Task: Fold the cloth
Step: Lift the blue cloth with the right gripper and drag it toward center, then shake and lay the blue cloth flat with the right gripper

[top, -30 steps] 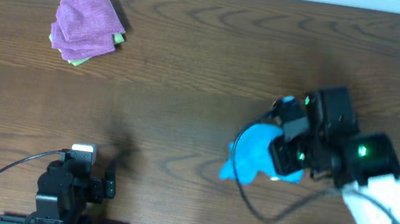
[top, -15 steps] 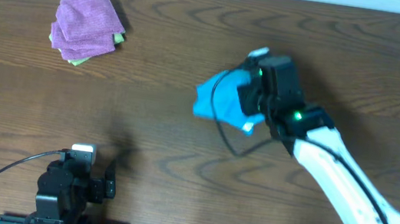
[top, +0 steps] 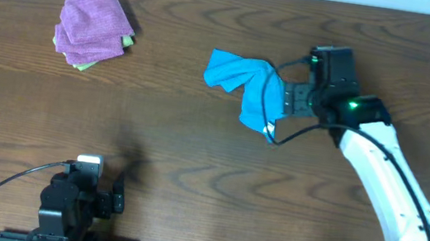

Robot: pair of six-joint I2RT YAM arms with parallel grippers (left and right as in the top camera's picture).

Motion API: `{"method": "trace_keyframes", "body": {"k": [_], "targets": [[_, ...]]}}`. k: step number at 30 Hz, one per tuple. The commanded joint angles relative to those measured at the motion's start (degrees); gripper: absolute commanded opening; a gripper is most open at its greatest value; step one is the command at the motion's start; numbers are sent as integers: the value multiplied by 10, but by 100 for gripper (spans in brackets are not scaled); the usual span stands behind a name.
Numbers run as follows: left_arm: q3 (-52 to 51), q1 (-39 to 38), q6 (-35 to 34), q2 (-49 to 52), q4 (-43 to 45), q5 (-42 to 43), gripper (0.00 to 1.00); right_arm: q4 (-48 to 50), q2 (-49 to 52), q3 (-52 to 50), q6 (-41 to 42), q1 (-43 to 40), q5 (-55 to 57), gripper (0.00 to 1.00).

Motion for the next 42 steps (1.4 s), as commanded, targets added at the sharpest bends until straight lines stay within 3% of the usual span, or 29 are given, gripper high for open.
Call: {"method": "trace_keyframes", "body": {"k": [1, 8, 13, 18, 22, 25, 26, 33, 42], "targets": [[-13, -2, 2, -4, -26, -10, 95, 24, 28, -39, 49, -45, -126, 87], [-13, -2, 2, -4, -26, -10, 95, 116, 156, -55, 90, -94, -288, 77], [-13, -2, 2, -4, -26, -10, 95, 145, 208, -55, 124, -94, -305, 72], [-13, -2, 2, -4, -26, -10, 95, 162, 227, -55, 129, -94, -307, 58], [-13, -2, 2, -4, -26, -10, 95, 183, 229, -55, 139, -94, -307, 38], [-13, -2, 2, -4, -26, -10, 95, 197, 229, -55, 134, -93, -300, 8], [-13, -2, 2, -4, -26, -10, 95, 203, 229, -55, 126, -93, -300, 1], [-13, -2, 2, -4, -26, -10, 96, 199, 172, -42, 85, -95, -300, 1], [-13, -2, 2, -4, -26, -10, 95, 180, -59, -41, 22, -99, -237, 1]]}}
